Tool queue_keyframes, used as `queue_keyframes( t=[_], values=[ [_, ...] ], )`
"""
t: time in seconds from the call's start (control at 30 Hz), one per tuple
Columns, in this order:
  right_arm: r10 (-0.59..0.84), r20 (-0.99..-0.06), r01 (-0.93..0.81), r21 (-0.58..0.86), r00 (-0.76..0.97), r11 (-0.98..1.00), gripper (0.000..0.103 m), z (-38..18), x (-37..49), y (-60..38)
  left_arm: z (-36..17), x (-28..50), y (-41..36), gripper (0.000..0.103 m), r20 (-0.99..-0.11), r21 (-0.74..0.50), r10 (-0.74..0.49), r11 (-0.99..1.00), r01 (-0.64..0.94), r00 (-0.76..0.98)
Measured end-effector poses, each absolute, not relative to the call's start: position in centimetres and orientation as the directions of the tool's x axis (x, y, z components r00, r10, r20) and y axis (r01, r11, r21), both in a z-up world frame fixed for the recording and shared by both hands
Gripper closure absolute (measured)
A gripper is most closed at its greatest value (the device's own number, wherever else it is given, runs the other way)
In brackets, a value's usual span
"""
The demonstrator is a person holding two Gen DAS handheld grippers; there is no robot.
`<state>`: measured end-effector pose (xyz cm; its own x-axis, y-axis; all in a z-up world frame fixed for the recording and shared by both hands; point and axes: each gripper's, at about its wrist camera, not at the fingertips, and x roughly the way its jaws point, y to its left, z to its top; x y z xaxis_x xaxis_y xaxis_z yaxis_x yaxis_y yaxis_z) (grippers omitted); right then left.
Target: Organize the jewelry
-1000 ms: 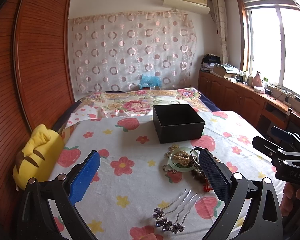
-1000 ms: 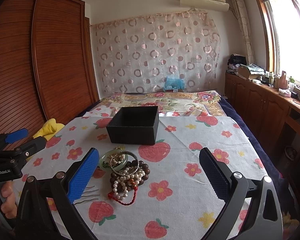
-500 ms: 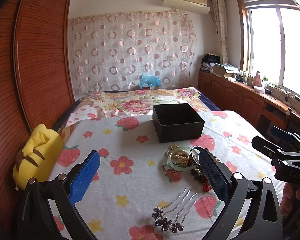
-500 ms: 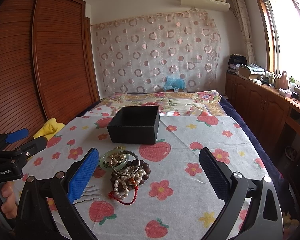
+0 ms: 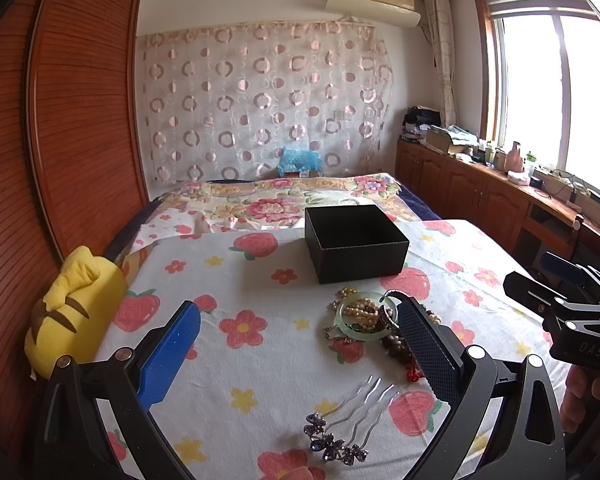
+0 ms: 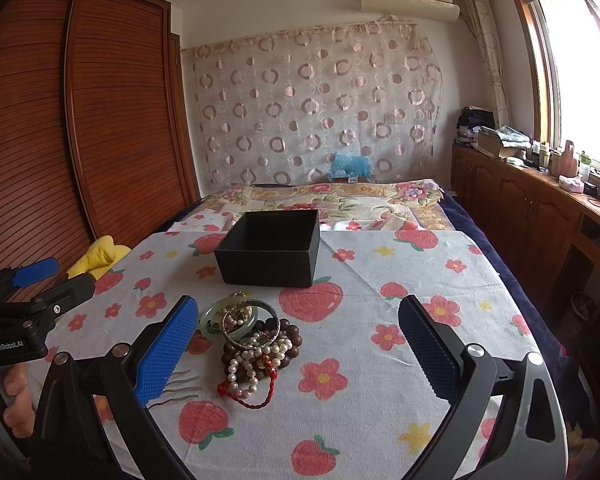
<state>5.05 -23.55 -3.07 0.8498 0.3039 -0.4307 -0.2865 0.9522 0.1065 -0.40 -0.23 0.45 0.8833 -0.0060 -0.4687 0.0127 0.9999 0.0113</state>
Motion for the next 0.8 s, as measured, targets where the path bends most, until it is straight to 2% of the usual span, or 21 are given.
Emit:
queue_keyframes(
  t=[0.8],
  values=[
    [0.304, -0.429, -0.286, 0.108, 0.851, 0.952, 0.002, -3.18, 5.04, -23.45, 0.39, -0.35, -0.18, 0.007, -0.469, 0.011, -0.006, 1.0, 0.013, 0.883]
  ],
)
